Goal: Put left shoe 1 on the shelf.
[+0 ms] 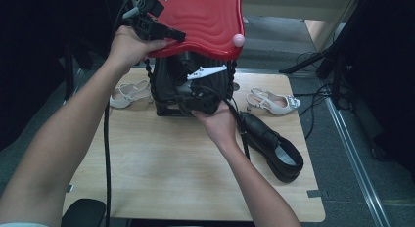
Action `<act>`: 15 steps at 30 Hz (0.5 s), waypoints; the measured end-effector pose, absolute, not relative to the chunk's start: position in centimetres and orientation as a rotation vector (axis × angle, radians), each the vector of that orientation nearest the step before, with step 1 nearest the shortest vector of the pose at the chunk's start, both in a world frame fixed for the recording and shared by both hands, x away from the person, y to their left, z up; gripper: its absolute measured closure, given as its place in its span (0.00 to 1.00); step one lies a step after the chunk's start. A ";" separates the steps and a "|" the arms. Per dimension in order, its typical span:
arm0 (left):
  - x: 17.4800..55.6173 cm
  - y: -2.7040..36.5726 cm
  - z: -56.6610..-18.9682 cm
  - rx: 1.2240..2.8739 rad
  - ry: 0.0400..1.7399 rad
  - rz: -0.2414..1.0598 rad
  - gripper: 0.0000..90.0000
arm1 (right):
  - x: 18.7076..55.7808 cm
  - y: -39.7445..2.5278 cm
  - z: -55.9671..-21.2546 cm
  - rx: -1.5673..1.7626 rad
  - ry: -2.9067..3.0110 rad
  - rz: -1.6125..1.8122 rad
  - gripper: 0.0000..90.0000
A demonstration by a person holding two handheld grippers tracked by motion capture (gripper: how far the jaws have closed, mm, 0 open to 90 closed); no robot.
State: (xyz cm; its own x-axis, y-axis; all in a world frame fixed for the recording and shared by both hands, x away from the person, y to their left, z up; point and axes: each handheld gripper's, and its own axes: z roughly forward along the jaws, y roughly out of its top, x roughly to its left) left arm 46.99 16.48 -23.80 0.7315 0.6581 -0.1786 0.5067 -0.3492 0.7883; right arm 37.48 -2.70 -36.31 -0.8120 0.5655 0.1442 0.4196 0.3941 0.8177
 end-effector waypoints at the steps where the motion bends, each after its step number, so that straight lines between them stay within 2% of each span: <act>1: 47.0 16.5 -23.8 2.020 0.883 0.211 1.00 | 37.1 -2.9 -36.5 0.880 2.503 1.377 0.94; 2: 47.0 16.6 -23.9 2.015 0.879 0.208 1.00 | 36.8 -3.1 -36.7 0.884 2.507 1.358 1.00; 15: 47.0 16.8 -24.2 1.993 0.863 0.204 1.00 | 36.5 -5.6 -40.7 0.959 2.606 1.329 1.00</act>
State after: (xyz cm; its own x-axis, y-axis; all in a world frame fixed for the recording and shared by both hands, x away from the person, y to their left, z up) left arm 47.01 16.77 -24.19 0.7401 0.6451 -0.1900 0.4920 -0.3268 0.8069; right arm 36.50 -5.62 -40.71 -0.8039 0.5544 0.2154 0.4999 0.4337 0.7496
